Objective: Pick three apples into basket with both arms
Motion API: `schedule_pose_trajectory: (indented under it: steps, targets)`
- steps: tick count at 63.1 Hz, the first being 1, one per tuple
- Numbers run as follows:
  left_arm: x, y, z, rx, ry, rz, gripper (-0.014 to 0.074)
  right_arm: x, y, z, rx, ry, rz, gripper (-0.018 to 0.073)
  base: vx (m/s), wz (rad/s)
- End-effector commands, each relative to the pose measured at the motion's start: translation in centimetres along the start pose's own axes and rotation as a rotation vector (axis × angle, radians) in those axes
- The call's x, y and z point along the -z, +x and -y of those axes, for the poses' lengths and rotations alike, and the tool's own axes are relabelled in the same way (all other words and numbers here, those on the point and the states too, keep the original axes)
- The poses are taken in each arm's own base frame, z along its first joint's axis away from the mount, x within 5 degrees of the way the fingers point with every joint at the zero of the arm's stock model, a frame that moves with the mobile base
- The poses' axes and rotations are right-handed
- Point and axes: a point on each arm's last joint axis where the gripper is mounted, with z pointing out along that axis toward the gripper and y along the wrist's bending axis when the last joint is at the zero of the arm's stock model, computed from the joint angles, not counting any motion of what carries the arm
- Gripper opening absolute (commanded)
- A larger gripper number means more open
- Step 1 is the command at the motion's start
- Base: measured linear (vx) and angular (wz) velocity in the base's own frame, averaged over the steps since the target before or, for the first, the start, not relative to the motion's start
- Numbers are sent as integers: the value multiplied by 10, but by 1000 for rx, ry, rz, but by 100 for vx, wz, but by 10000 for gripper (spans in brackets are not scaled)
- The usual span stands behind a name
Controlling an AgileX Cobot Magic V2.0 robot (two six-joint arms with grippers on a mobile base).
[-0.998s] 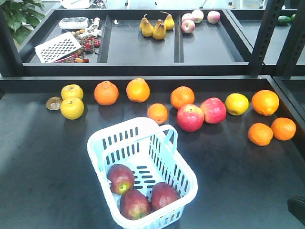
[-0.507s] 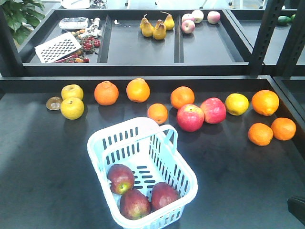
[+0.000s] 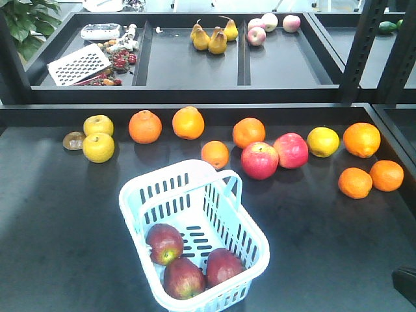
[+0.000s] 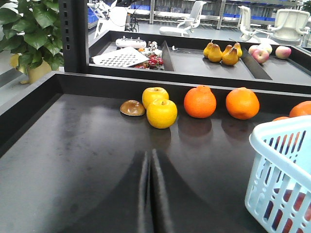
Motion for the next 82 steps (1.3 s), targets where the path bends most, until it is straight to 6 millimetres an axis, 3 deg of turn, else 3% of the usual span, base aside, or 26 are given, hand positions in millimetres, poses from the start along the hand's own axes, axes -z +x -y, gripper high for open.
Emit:
schedule_pose_trajectory:
  steps: [1,54,60,68,82]
  targets:
    - [1,-4,2,4,23,74,-6,4,-13,1,8,6,86,-1,0,0]
    - [1,-4,2,4,23,74,-6,0,-12,0,6,-1,126,-1,0,0]
    - [1,-4,2,4,23,74,-6,-12,-3,1,-23,23,161,-1,0,0]
    - [1,-4,2,4,23,73,-6,-26,19,8,-186,89,206,-1,0,0]
    - [1,-4,2,4,23,73,-6,-26,61,15,-376,224,326,-1,0,0]
